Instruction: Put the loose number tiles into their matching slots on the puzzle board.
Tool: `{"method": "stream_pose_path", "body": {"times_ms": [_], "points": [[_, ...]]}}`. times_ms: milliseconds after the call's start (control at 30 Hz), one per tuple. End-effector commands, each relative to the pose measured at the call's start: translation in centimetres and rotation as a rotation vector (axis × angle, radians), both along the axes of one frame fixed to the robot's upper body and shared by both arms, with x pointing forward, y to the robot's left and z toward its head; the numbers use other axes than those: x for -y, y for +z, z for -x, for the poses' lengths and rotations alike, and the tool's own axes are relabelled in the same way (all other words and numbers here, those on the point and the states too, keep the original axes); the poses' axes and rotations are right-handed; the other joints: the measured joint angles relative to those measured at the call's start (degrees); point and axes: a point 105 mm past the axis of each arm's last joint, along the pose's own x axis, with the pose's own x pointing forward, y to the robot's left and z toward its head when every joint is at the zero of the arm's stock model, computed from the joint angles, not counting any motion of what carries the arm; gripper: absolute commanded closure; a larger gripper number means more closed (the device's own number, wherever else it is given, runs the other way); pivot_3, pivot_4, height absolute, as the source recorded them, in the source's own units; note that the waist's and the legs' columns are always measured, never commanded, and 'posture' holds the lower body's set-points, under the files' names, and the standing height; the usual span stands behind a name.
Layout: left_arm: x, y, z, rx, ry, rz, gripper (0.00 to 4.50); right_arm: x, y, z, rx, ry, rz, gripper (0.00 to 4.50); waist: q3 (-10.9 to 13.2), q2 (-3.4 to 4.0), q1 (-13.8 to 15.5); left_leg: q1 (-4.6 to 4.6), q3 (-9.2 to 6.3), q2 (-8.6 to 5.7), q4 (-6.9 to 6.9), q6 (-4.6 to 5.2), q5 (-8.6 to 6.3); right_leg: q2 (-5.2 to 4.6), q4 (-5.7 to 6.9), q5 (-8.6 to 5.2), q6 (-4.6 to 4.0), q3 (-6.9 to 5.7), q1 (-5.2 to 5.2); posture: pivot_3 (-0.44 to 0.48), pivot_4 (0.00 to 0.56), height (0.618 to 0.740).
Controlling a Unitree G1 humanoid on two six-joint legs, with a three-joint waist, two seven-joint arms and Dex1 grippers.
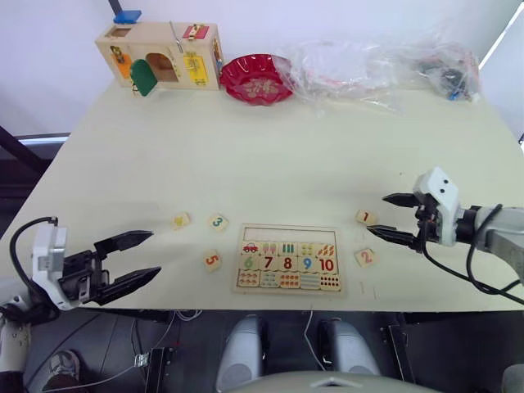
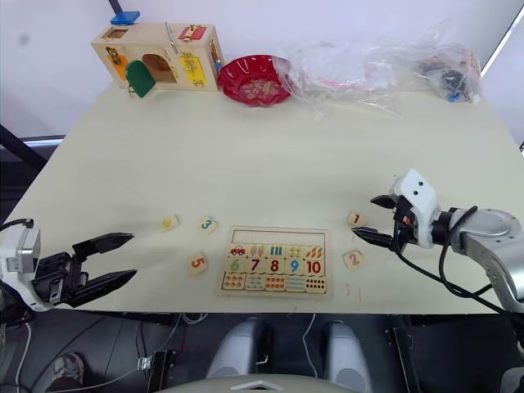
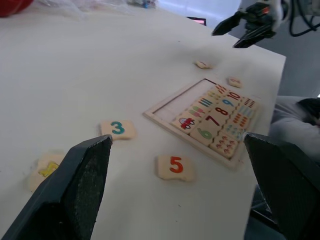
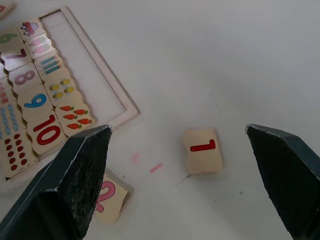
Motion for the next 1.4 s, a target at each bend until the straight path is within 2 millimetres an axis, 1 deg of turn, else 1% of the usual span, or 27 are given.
{"method": "stream_pose_path", "body": {"times_ms": [33,67,233,367,533,1000,1033,1100,1167,1200,1233,1400], "points": [[-1.0,0.9,0.8,0.043,0.001,-0.005,0.01,-0.1,-0.4,-1.2,0.020,-0.006,0.028,0.00,0.0,-0.04,-0.1,-0.10,-0.03,0.00,0.02,0.00,0.00,0.00,0.00,0.00,0.00,-0.04,-0.10,0.000,0.150,0.740],[-1.2,0.8,0.9,0.043,0.006,-0.002,0.01,-0.1,-0.7,-1.6,0.017,-0.012,0.031,0.00,0.0,-0.04,-0.1,-0.26,-0.04,-0.01,0.04,0.01,0.01,0.02,0.01,0.03,-0.03,-0.05,-0.23,0.000,0.150,0.740],[-1.7,0.4,1.3,0.054,0.042,0.004,0.01,0.6,-2.3,-2.9,0.008,-0.047,0.049,0.00,0.0,-0.03,-0.1,-0.28,0.00,-0.06,0.03,0.01,0.01,0.06,0.03,0.03,-0.03,-0.05,-0.23,0.000,0.150,0.740],[-1.7,0.2,1.3,0.054,0.042,0.008,0.00,0.7,-3.3,-3.2,0.009,-0.046,0.060,1.10,0.0,-0.03,-0.1,-0.28,0.09,-0.11,0.05,0.01,0.02,0.10,0.06,0.03,-0.03,-0.06,-0.21,0.000,0.150,0.740],[-1.7,-0.1,1.3,0.051,0.042,0.014,0.00,0.6,-3.5,-3.2,0.024,-0.064,0.045,1.10,0.0,-0.04,-0.2,-0.25,0.12,-0.06,0.05,0.01,0.02,0.20,0.07,0.03,-0.03,-0.05,-0.21,0.000,0.150,0.740],[-1.6,-0.5,1.3,0.043,0.027,0.030,0.00,0.4,-4.1,-2.1,0.023,-0.092,0.032,1.10,0.0,-0.07,-0.3,-0.24,0.26,-0.01,0.08,0.00,0.02,0.23,0.08,0.04,-0.04,-0.05,-0.19,0.000,0.150,0.740],[-1.6,-0.5,1.3,0.043,0.026,0.030,0.00,0.4,-4.1,-2.1,0.022,-0.092,0.033,1.61,0.0,-0.07,-0.3,-0.23,0.25,-0.02,0.08,0.00,0.02,0.23,0.08,0.04,-0.04,-0.05,-0.19,0.000,0.150,0.740],[-1.5,-0.6,1.3,0.042,0.024,0.031,0.00,0.3,-4.2,-2.0,0.024,-0.086,0.037,2.20,0.0,-0.07,-0.3,-0.23,0.25,-0.02,0.07,0.00,0.02,0.24,0.08,0.04,-0.04,-0.05,-0.19,0.000,0.150,0.740],[-1.5,-0.6,1.3,0.041,0.021,0.032,0.00,0.2,-4.2,-2.1,0.030,-0.078,0.040,3.17,0.0,-0.07,-0.3,-0.23,0.25,-0.02,0.08,0.00,0.02,0.23,0.08,0.05,-0.04,-0.05,-0.19,0.000,0.150,0.740],[-1.4,-0.6,1.3,0.041,0.019,0.032,0.00,0.1,-4.1,-2.1,0.034,-0.076,0.042,3.52,0.0,-0.07,-0.3,-0.23,0.26,-0.02,0.08,0.00,0.02,0.24,0.08,0.05,-0.04,-0.05,-0.19,0.000,0.150,0.740],[-1.4,-0.6,1.3,0.040,0.018,0.032,0.00,0.1,-4.0,-2.1,0.040,-0.073,0.047,3.62,0.0,-0.07,-0.3,-0.23,0.26,-0.02,0.08,0.00,0.02,0.24,0.08,0.05,-0.04,-0.05,-0.19,0.000,0.150,0.740],[-1.3,-0.7,1.3,0.042,0.017,0.035,0.00,-0.3,-2.6,-2.2,0.080,-0.053,0.055,3.62,0.0,-0.07,-0.3,-0.23,0.26,-0.02,0.08,0.00,0.02,0.24,0.09,0.05,-0.05,-0.05,-0.19,0.000,0.150,0.740]]}}
